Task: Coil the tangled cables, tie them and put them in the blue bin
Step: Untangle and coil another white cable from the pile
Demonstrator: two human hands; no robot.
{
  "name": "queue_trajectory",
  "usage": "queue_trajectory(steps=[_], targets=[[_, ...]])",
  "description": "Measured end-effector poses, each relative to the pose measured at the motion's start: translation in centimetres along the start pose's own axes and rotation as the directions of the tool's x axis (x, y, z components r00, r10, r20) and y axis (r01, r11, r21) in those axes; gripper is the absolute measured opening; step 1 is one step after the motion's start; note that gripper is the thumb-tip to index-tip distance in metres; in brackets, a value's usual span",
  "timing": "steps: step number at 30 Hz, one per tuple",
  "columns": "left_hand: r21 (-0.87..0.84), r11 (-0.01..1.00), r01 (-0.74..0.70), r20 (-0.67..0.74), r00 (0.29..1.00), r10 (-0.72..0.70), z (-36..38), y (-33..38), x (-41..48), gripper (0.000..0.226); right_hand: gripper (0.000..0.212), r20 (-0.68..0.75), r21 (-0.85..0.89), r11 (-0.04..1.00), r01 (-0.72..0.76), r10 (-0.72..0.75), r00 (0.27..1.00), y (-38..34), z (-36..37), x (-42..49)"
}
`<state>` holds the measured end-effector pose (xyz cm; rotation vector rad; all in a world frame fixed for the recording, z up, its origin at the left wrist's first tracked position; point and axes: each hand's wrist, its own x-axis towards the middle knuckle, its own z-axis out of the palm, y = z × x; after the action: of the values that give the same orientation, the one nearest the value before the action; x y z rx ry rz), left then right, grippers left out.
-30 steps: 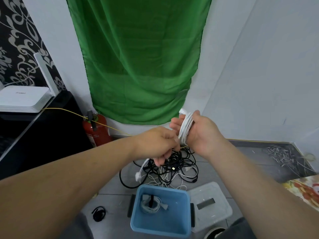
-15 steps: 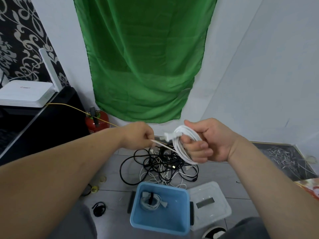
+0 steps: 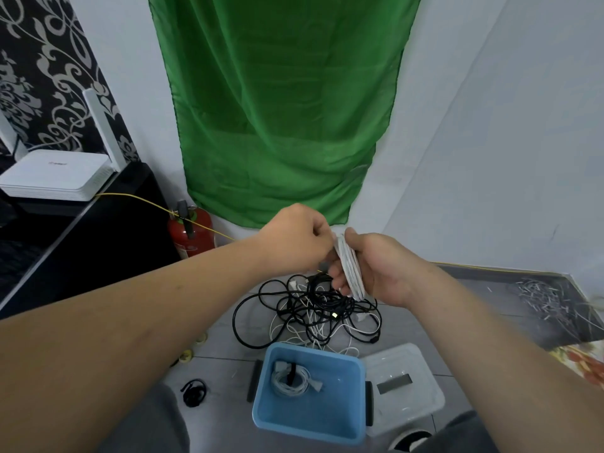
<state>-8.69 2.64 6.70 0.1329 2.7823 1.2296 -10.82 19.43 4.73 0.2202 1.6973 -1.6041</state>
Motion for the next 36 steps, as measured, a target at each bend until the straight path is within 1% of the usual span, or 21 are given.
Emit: queue_trajectory(steps=[2,5,8,13,15,17,19,20,21,22,23,25,26,27,28,29,31,32,33,35,36], targets=[[-0.134,0.989,0.063,0.032,0.998,-0.059,0.4,0.1,-0.4,0.023,0.064,-0.001,0.014,0.999,0.052,-0.052,0.999,-0.1,0.0,0.0],[-0.182,0.978,0.105,0.029,0.994,-0.102,1.0,0.1,-0.9,0.023,0.058,-0.034,0.099,0.991,0.089,-0.086,0.996,0.1,0.0,0.0],[-0.350,0.924,0.156,0.063,0.988,-0.143,1.3,0.6,-1.1,0.026,0.057,-0.016,0.197,0.972,0.130,-0.130,0.991,0.1,0.2,-0.2],[-0.367,0.923,0.113,-0.040,0.990,-0.137,2.4,0.8,-1.3,0.039,0.064,-0.016,0.182,0.966,0.186,-0.186,0.982,-0.4,0.5,-0.7],[-0.301,0.950,0.088,-0.040,0.994,-0.105,2.8,0.7,-1.3,0.041,0.058,-0.032,0.203,0.960,0.191,-0.188,0.982,-0.3,0.5,-0.7],[-0.074,0.997,0.038,-0.055,0.998,-0.042,2.4,0.8,-1.3,0.045,0.055,-0.072,0.200,0.960,0.195,-0.184,0.980,-0.3,0.6,-0.8],[0.178,0.984,0.027,-0.107,0.994,-0.008,1.8,1.2,-1.4,0.053,0.054,-0.170,0.099,0.973,0.210,-0.191,0.967,-0.3,0.7,-0.6],[0.257,0.966,0.026,-0.144,0.990,0.012,1.5,1.4,-1.5,0.054,0.052,-0.230,0.023,0.977,0.213,-0.202,0.952,-0.3,0.9,-0.6],[0.287,0.958,0.005,-0.181,0.982,0.049,1.3,1.5,-1.6,0.050,0.050,-0.277,-0.041,0.976,0.215,-0.218,0.936,-0.4,1.1,-0.7],[0.275,0.960,-0.045,-0.192,0.976,0.101,1.2,1.5,-1.6,0.044,0.048,-0.300,-0.086,0.972,0.221,-0.236,0.924,-0.5,1.5,-0.8],[0.211,0.970,-0.120,-0.171,0.973,0.158,1.1,1.5,-1.6,0.037,0.048,-0.301,-0.117,0.966,0.229,-0.254,0.919,-0.6,1.8,-0.9],[0.000,0.972,-0.236,-0.076,0.969,0.236,0.7,1.0,-1.4,0.030,0.047,-0.275,-0.124,0.963,0.240,-0.266,0.924,-0.8,2.3,-1.2],[-0.080,0.963,-0.256,-0.031,0.967,0.254,0.3,0.7,-1.4,0.031,0.048,-0.257,-0.101,0.964,0.246,-0.264,0.930,-0.9,2.4,-1.3],[-0.102,0.957,-0.271,-0.006,0.962,0.272,-0.1,0.4,-1.3,0.030,0.051,-0.228,-0.089,0.963,0.254,-0.268,0.936,-0.9,2.3,-1.5],[-0.090,0.950,-0.299,-0.012,0.954,0.299,-0.6,0.4,-1.4,0.026,0.055,-0.192,-0.098,0.960,0.262,-0.277,0.942,-0.8,2.1,-1.6],[-0.046,0.941,-0.335,-0.057,0.941,0.332,-0.9,0.3,-1.5,0.021,0.059,-0.150,-0.117,0.956,0.269,-0.284,0.947,-0.8,2.0,-1.7],[0.149,0.905,-0.398,-0.180,0.889,0.421,-1.4,-0.1,-1.5,0.016,0.059,-0.077,-0.116,0.960,0.255,-0.264,0.961,-0.6,1.7,-1.8],[0.229,0.883,-0.410,-0.180,0.873,0.453,-1.4,-0.2,-1.5,0.022,0.059,-0.055,-0.086,0.969,0.231,-0.237,0.970,-0.6,1.5,-1.8],[0.247,0.875,-0.416,-0.128,0.881,0.455,-1.3,-0.3,-1.4,0.033,0.059,-0.021,-0.041,0.977,0.208,-0.209,0.978,-0.6,1.3,-1.9],[0.142,0.913,-0.383,-0.001,0.922,0.387,-1.2,-0.4,-1.7,0.051,0.062,0.125,0.062,0.987,0.148,-0.155,0.980,-0.7,1.2,-1.8],[0.085,0.931,-0.356,0.034,0.935,0.354,-1.2,-0.3,-1.7,0.055,0.064,0.201,0.104,0.988,0.118,-0.137,0.970,-0.8,1.2,-1.8]])
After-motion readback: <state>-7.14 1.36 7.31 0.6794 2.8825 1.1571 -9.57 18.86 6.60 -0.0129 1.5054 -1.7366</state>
